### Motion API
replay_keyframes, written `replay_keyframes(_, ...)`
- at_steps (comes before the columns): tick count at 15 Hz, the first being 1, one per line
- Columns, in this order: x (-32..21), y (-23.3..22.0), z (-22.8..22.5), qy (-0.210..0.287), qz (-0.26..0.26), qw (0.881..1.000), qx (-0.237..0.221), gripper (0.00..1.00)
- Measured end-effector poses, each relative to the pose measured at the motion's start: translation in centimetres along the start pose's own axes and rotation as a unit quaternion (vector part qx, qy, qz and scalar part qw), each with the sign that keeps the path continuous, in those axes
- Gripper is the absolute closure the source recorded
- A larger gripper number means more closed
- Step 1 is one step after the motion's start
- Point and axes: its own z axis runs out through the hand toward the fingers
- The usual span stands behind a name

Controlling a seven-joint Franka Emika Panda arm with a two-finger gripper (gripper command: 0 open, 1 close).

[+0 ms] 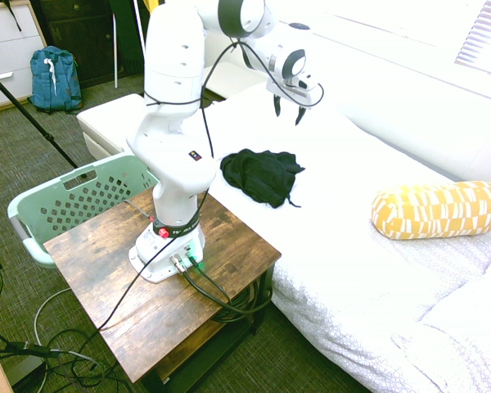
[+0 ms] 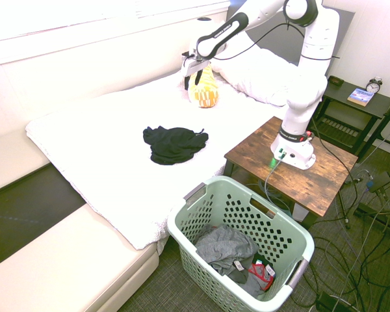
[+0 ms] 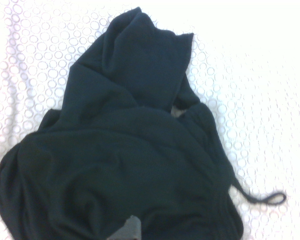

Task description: Put my clothes in the laundry bag

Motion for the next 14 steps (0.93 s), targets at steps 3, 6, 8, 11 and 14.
replay_keyframes(3,0.9,-2.5,7.2,-0.026,-0.044,0.999,-0.007,0.00)
replay_keyframes(6,-0.3,-3.2,13.8,-0.061,-0.090,0.994,-0.012,0.00)
replay_keyframes(8,-1.3,-2.0,18.8,-0.099,-0.102,0.990,-0.016,0.00)
replay_keyframes(11,-1.9,0.8,26.1,-0.149,-0.148,0.978,-0.021,0.00)
replay_keyframes(14,-2.4,1.2,30.6,-0.152,-0.237,0.959,-0.034,0.00)
